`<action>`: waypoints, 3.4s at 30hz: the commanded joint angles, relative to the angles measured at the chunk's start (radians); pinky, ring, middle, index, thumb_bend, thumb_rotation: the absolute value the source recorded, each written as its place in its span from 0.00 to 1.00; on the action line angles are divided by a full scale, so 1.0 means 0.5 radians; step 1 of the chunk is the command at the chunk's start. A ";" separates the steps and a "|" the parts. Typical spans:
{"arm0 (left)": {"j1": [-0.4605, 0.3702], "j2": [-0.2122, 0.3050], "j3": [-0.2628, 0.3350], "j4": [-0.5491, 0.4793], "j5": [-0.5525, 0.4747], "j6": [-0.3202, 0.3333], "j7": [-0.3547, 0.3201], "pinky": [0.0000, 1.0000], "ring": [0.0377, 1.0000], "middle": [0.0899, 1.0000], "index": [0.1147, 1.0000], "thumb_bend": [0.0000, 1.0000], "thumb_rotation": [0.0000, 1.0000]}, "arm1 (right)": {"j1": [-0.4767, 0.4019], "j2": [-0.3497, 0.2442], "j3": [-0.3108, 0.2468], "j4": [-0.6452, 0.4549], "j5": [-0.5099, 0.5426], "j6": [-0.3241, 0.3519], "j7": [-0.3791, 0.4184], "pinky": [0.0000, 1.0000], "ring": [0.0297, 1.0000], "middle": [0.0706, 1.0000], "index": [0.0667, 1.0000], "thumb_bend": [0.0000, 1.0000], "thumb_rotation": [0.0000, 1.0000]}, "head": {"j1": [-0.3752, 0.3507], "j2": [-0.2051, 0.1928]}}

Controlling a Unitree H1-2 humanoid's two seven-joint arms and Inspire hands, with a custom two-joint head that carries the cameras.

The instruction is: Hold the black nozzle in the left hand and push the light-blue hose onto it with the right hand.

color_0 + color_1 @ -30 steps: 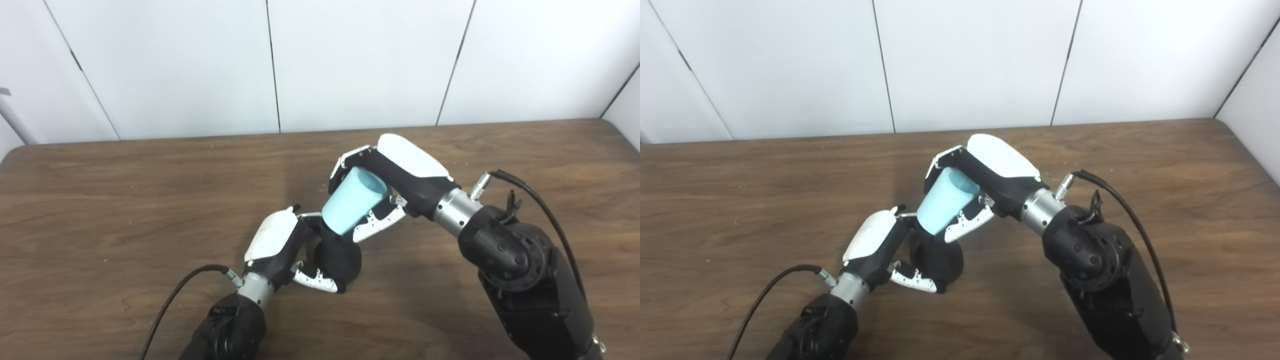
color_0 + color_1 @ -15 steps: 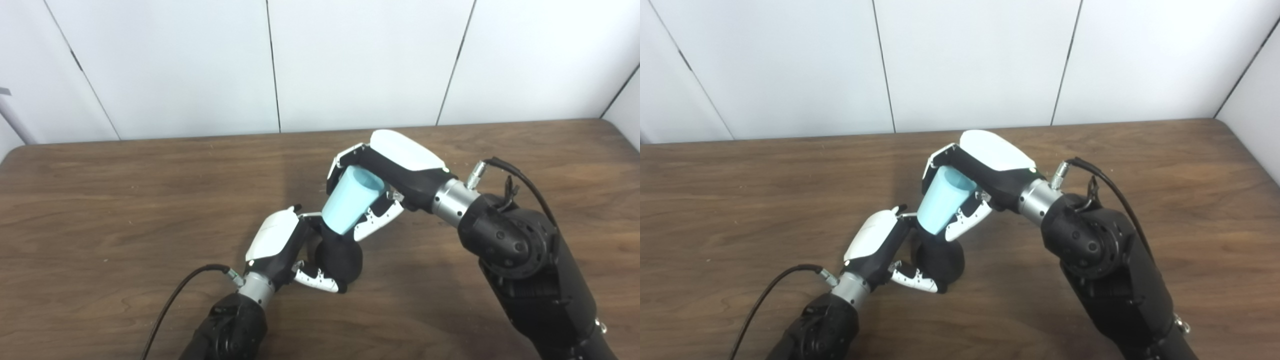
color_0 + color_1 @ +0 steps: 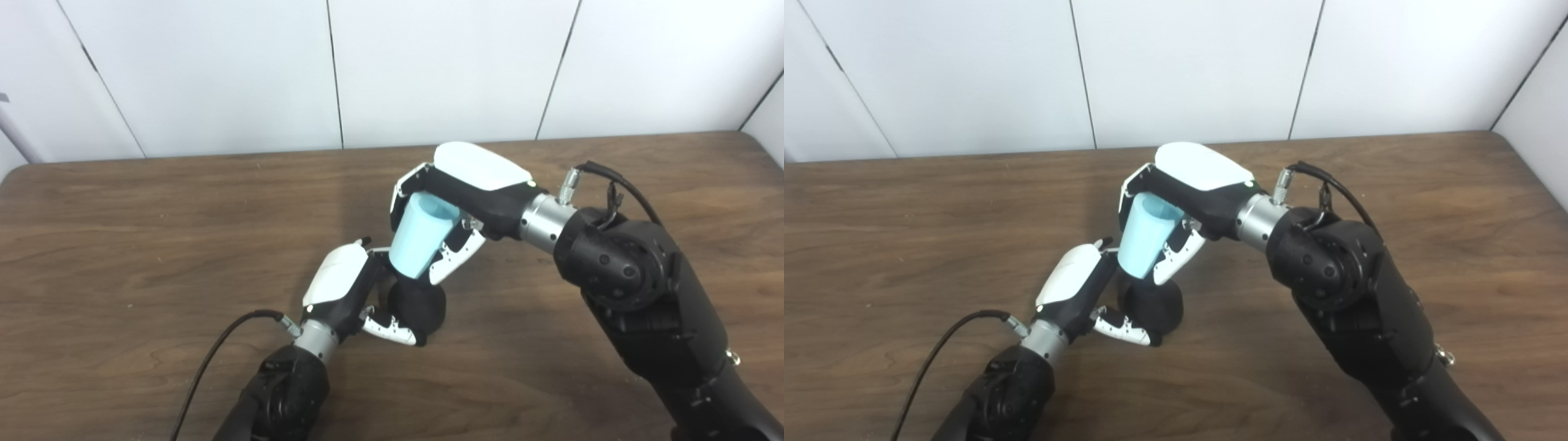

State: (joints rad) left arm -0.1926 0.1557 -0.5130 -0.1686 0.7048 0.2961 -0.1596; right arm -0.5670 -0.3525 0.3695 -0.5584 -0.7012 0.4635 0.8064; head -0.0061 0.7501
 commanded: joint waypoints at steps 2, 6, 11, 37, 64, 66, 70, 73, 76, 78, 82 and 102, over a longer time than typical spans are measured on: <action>0.061 -0.003 -0.081 0.116 -0.026 0.069 -0.198 0.98 0.71 0.51 0.38 0.51 0.00 | -0.122 -0.020 0.027 -0.045 -0.003 -0.021 0.068 0.31 0.42 0.47 0.46 0.50 0.00 | -0.006 0.003; 0.061 -0.003 -0.082 0.107 -0.025 0.078 -0.206 0.98 0.70 0.51 0.38 0.51 0.00 | -0.176 -0.053 0.066 -0.040 -0.008 -0.034 0.158 0.31 0.42 0.47 0.46 0.50 0.00 | -0.008 0.008; 0.061 -0.006 -0.081 0.113 -0.028 0.079 -0.204 0.99 0.70 0.51 0.38 0.51 0.00 | -0.220 -0.108 0.112 -0.018 -0.016 -0.039 0.264 0.30 0.42 0.47 0.46 0.50 0.00 | -0.016 0.009; 0.066 -0.019 -0.095 0.102 -0.014 0.091 -0.207 0.99 0.71 0.50 0.38 0.51 0.00 | -0.120 -0.183 0.212 0.032 -0.346 -0.403 0.282 0.31 0.41 0.46 0.46 0.50 0.00 | -0.025 0.038; 0.066 -0.024 -0.100 0.104 -0.007 0.093 -0.195 0.99 0.71 0.50 0.38 0.51 0.00 | -0.119 -0.227 0.287 0.028 -0.548 -0.524 0.553 0.96 0.99 0.99 0.90 1.00 0.25 | -0.024 0.036; 0.066 -0.023 -0.098 0.106 -0.011 0.089 -0.193 0.99 0.71 0.50 0.38 0.51 0.00 | -0.115 -0.232 0.281 0.027 -0.552 -0.557 0.530 0.98 1.00 1.00 0.91 1.00 0.26 | -0.026 0.035; 0.067 -0.024 -0.096 0.109 -0.016 0.085 -0.190 0.99 0.71 0.50 0.38 0.51 0.00 | -0.102 -0.228 0.261 0.033 -0.556 -0.598 0.504 0.99 1.00 1.00 0.91 1.00 0.27 | -0.023 0.034; 0.067 -0.029 -0.097 0.114 -0.019 0.082 -0.188 0.99 0.71 0.50 0.38 0.51 0.00 | -0.091 -0.235 0.241 0.036 -0.547 -0.625 0.485 0.99 1.00 1.00 0.91 1.00 0.27 | -0.013 0.032; 0.067 -0.030 -0.095 0.124 -0.027 0.070 -0.183 0.99 0.71 0.50 0.38 0.51 0.00 | -0.100 -0.247 0.173 0.004 -0.494 -0.615 0.479 0.99 1.00 1.00 0.91 1.00 0.29 | -0.019 0.035; 0.064 -0.030 -0.094 0.126 -0.027 0.069 -0.186 0.99 0.71 0.50 0.38 0.51 0.00 | -0.106 -0.249 0.111 -0.031 -0.436 -0.598 0.467 0.99 1.00 1.00 0.93 1.00 0.31 | -0.023 0.033; 0.060 -0.030 -0.093 0.124 -0.028 0.070 -0.193 0.99 0.71 0.50 0.38 0.51 0.00 | -0.102 -0.245 0.008 -0.063 -0.327 -0.567 0.438 0.99 1.00 1.00 0.94 1.00 0.33 | -0.015 0.032; 0.045 -0.025 -0.091 0.144 -0.015 0.073 -0.199 0.99 0.70 0.50 0.38 0.51 0.00 | -0.112 -0.179 -0.252 -0.306 -0.109 -0.246 0.495 0.92 1.00 1.00 0.94 1.00 0.40 | -0.011 0.029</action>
State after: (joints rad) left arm -0.2004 0.1374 -0.5261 -0.1570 0.7098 0.2987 -0.1664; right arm -0.5922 -0.4348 0.2664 -0.6759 -0.7667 0.3424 1.0912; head -0.0107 0.7639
